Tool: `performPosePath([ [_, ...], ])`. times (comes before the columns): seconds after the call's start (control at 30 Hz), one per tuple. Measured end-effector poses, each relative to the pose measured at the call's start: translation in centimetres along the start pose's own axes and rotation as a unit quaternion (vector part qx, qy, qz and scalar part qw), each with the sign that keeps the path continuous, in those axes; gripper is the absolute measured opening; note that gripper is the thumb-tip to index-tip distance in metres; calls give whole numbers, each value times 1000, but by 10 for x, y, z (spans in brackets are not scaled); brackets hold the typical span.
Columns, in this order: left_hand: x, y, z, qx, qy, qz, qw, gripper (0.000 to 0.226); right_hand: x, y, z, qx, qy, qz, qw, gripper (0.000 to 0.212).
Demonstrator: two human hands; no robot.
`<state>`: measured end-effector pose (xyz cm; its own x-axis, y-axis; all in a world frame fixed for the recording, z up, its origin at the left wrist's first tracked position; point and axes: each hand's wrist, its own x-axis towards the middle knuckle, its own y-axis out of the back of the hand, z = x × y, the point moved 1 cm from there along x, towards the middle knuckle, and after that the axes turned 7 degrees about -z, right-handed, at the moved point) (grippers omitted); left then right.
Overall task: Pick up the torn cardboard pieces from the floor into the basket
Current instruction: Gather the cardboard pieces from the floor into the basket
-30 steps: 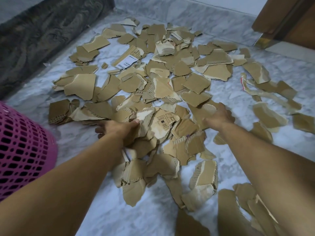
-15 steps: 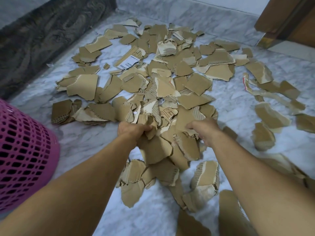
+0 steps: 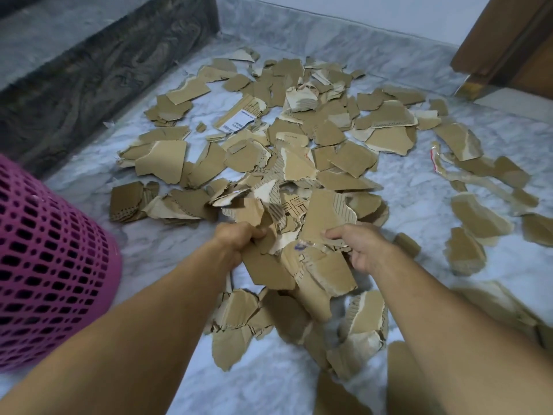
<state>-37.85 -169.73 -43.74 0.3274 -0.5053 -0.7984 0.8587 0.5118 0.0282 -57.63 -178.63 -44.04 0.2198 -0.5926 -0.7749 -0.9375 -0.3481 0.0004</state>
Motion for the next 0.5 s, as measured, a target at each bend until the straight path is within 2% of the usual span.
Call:
performPosePath([
  [0.1, -15, 7, 11, -26, -22, 14, 999, 33, -9, 2, -9, 22, 11, 7, 1000, 32],
  [0.2, -40, 22, 29, -33, -57, 38, 997, 41, -29, 4, -27, 37, 40, 3, 999, 36],
  [0.5, -154, 58, 83, -2, -155, 71, 985, 33, -118, -10, -76, 48, 127, -16, 991, 22],
])
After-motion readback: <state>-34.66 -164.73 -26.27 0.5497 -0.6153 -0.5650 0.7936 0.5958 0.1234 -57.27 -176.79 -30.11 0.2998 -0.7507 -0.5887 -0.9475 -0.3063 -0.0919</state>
